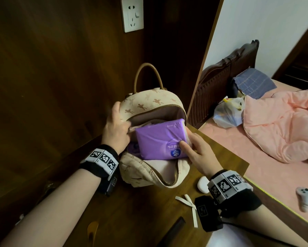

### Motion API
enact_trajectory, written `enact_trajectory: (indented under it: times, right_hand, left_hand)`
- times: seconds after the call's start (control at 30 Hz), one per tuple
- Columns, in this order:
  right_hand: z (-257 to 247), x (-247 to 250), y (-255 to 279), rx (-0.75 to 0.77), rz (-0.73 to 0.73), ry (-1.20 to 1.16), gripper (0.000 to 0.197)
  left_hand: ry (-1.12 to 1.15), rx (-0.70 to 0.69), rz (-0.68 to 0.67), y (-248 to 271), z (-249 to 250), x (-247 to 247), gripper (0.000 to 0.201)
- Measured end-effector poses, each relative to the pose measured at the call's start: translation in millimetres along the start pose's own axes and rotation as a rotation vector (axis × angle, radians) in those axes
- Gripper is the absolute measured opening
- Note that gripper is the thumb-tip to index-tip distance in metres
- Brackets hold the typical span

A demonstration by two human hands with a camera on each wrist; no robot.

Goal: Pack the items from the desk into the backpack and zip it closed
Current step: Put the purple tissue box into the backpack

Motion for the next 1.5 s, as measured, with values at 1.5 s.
enact_trajectory:
  times: [1.5]
  right_hand:
    - [12.2,-50.7,-17.6,-0.247,-0.349,0.484,0.040]
  left_hand:
    - [0.050,-0.033,-0.067,17.4,2.4,14.2,0.015]
Point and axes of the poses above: each hand's wrist, its own y-axis away from the middle knuckle, its own x-axis out of the back of the hand, z = x × y, the point moved 5 cm from there along -y, towards the middle knuckle, and after that the axes turned 10 degrees about z, right-handed, at the moved point
